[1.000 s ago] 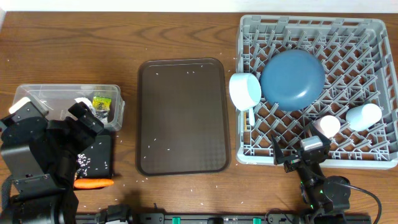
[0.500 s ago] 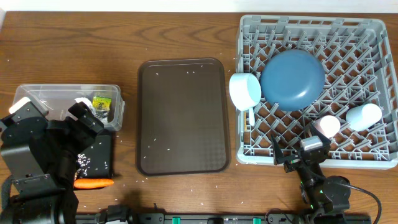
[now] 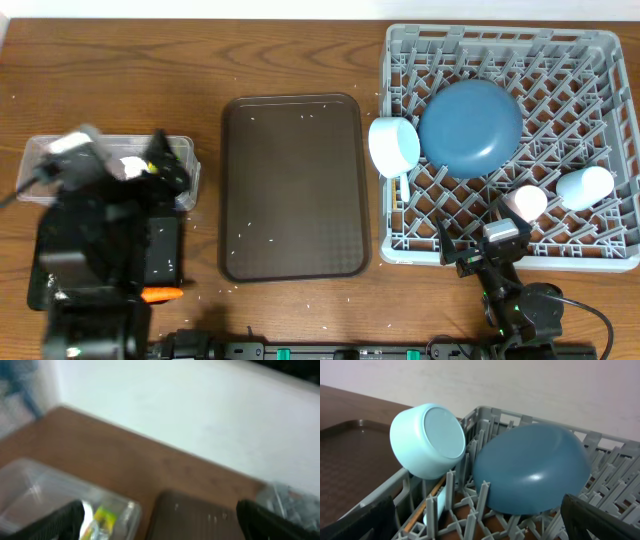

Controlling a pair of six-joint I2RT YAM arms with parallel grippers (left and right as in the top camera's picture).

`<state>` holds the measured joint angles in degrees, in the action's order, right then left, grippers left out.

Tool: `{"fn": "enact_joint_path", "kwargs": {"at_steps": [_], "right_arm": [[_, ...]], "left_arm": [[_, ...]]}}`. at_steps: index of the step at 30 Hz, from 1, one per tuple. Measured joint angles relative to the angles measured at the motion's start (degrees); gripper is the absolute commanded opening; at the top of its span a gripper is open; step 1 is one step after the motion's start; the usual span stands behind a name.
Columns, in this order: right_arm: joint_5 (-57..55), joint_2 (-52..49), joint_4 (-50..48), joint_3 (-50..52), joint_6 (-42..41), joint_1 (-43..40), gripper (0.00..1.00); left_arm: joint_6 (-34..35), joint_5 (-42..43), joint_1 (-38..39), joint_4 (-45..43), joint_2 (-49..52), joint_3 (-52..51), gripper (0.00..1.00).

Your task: Sort waste into correct bins and load items into the dishwasher rack

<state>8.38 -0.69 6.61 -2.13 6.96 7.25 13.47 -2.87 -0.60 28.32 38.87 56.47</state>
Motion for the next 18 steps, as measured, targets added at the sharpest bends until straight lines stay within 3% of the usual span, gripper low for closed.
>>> {"fn": "enact_joint_path", "kwargs": {"at_steps": [18], "right_arm": [[0.0, 0.0, 0.0, 0.0, 0.0, 0.0, 0.99]], "left_arm": [[-4.8, 0.8, 2.3, -7.1, -35.1, -39.0, 0.98]]}}
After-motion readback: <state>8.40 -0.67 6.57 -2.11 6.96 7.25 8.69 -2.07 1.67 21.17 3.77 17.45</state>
